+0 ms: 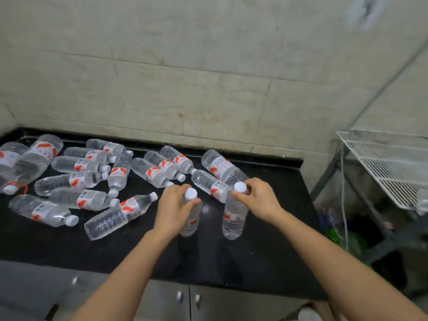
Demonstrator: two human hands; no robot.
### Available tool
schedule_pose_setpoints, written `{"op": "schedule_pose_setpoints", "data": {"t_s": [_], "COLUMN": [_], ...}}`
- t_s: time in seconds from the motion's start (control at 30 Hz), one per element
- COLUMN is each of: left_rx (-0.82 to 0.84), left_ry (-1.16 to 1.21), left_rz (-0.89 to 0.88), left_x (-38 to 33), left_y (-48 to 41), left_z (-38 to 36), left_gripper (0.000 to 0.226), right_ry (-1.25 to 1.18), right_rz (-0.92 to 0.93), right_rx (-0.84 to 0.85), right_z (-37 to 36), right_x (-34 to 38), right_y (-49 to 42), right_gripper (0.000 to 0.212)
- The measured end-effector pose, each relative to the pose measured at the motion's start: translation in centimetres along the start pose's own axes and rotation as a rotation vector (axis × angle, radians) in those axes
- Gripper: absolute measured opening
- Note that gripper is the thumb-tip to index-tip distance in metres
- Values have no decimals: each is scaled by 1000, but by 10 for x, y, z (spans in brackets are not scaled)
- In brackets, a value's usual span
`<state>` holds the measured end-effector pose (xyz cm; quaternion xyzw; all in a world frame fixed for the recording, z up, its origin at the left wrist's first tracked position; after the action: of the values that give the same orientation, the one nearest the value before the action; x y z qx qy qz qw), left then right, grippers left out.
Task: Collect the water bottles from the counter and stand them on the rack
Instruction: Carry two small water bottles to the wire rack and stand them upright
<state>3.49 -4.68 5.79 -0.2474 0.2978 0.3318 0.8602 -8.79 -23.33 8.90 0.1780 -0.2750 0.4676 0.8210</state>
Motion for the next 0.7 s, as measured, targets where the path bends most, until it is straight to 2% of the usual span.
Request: {"op": "schedule_pose_setpoints", "data": {"t_s": [0.1, 0.23, 0.37, 0.47, 0.53, 0.7], "left_rx": [22, 108, 138, 203, 230, 250], "left_ry": [34, 239, 453, 606, 679, 714], "left_rz": [-88, -137, -193, -233, -295, -410], "left_x": [-40, -101, -164, -225, -269, -371], "left_y": [-13, -28, -44, -63, -80, -121], "left_z": [-3, -3, -10, -22, -34, -71], "left_gripper": [22, 13, 18, 22, 19, 13], "right_ry": [-83, -186, -265, -228, -192, -120], "right_rz": [-60, -127, -140, -99, -84, -71], "right_rx": [-80, -217, -410, -523, -579, -684], "right_z": [43, 105, 175, 231, 268, 362], "right_x": [-15, -37, -48, -51, -58, -92], "right_y": [25, 64, 95, 109, 114, 118], "right_gripper": [23, 20, 26, 25, 35, 45]}}
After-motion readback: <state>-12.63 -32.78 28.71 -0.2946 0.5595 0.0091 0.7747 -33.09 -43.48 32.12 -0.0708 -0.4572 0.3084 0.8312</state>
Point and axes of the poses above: each hand's wrist, its own y-axis away from the middle knuckle, its own z-axis out of the back of the hand, x = y × z, the point moved 3 cm from there along -y, towards the middle knuckle, and after that the axes turned 9 degrees about x, right-handed, at the moved point
